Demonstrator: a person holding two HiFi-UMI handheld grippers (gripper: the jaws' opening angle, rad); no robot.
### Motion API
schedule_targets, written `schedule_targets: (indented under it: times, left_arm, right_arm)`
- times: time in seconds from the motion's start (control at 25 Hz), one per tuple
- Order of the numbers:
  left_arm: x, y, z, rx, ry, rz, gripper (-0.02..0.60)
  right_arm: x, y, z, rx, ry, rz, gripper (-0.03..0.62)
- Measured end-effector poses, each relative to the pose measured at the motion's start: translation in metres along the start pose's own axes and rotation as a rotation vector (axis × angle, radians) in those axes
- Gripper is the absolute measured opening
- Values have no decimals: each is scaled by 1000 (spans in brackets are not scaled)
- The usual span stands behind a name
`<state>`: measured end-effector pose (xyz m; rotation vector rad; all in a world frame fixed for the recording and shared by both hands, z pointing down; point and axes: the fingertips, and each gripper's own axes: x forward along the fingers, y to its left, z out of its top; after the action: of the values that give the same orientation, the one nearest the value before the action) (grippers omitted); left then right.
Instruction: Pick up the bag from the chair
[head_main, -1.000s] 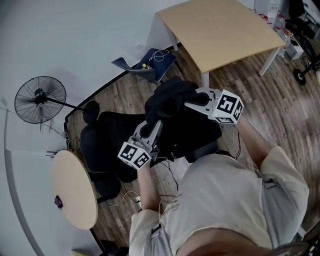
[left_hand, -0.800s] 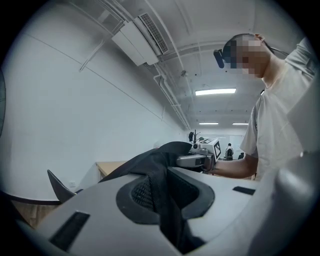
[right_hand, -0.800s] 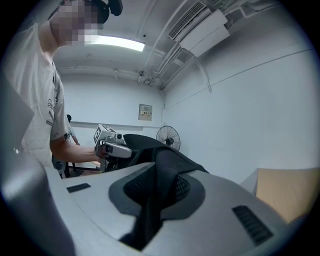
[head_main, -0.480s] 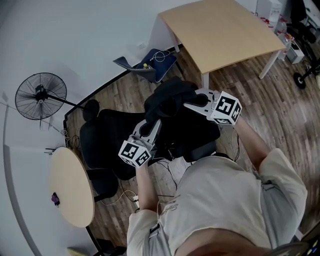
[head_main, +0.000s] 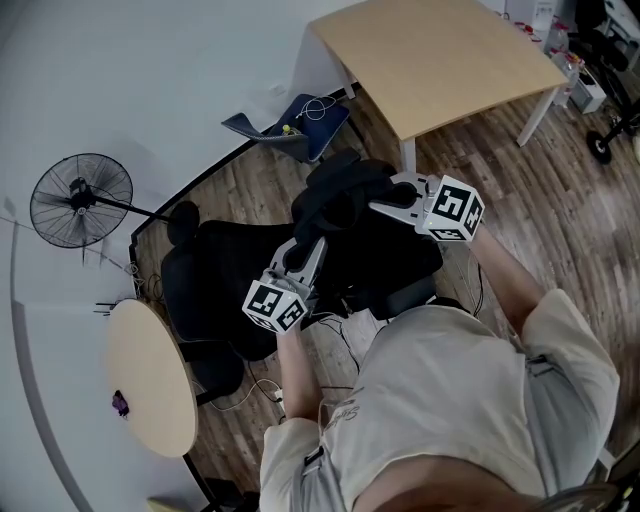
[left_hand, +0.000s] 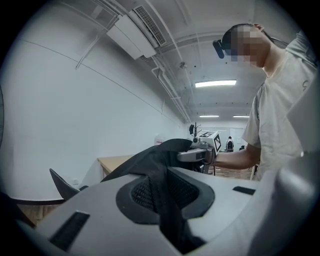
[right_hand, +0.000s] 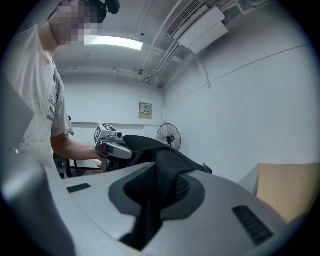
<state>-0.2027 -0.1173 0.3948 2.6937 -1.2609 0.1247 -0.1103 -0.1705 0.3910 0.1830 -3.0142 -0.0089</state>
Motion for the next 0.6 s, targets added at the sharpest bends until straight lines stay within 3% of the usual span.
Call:
schedule_targets:
  times: [0.6]
  left_arm:
    - [5,3,-5,6,6,-13,55]
  right_arm:
    - [0,-5,-7,-8,3,-27,28]
